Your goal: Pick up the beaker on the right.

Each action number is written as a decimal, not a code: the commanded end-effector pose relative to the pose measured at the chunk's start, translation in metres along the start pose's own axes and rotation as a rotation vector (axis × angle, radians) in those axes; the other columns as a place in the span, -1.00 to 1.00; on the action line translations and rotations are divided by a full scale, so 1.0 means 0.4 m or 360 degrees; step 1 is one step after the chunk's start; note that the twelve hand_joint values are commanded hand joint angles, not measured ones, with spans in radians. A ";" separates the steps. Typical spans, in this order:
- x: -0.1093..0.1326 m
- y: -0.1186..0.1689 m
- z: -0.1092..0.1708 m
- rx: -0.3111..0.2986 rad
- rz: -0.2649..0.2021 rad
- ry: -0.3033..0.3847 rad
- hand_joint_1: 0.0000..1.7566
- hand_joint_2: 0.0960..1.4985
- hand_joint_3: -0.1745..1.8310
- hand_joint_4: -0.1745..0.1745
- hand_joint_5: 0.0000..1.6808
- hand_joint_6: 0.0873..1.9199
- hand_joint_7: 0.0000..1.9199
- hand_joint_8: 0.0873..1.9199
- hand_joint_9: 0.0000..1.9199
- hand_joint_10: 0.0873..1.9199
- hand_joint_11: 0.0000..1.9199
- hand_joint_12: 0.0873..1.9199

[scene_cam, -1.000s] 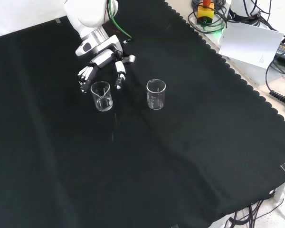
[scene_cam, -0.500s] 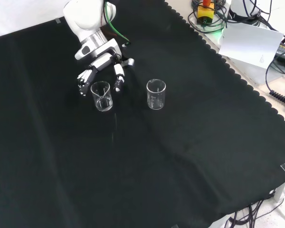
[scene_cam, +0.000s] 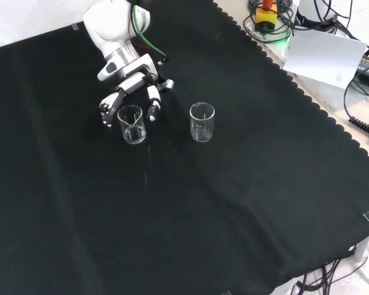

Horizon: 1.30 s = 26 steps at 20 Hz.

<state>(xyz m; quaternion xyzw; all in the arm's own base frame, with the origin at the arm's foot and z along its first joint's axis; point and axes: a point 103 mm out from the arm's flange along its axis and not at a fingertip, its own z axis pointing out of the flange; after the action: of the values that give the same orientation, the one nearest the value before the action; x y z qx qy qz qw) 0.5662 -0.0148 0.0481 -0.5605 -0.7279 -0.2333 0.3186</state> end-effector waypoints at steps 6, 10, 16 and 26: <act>0.006 0.012 0.015 0.0017 0.0001 -0.0001 0.04 -0.39 -0.21 -0.40 -0.37 -0.90 -0.69 -0.28 -0.51 -0.39 -0.96 0.45; 0.004 0.018 0.020 0.0009 0.0019 0.0018 0.08 -0.40 -0.18 -0.40 -0.51 -0.53 -0.68 -0.27 -0.49 -0.41 -0.95 0.44; 0.006 0.024 0.026 -0.0006 0.0022 0.0064 0.10 -0.41 -0.16 -0.39 -0.55 -0.33 -0.67 -0.26 -0.47 -0.40 -0.94 0.44; 0.002 0.032 0.035 0.0013 0.0087 0.0120 0.12 -0.31 -0.14 -0.30 -0.10 -0.08 -0.41 -0.27 -0.31 -0.42 -0.78 0.41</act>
<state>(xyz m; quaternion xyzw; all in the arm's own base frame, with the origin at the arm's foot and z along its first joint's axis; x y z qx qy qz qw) 0.5755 -0.0028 0.0399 -0.5622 -0.7056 -0.2519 0.3502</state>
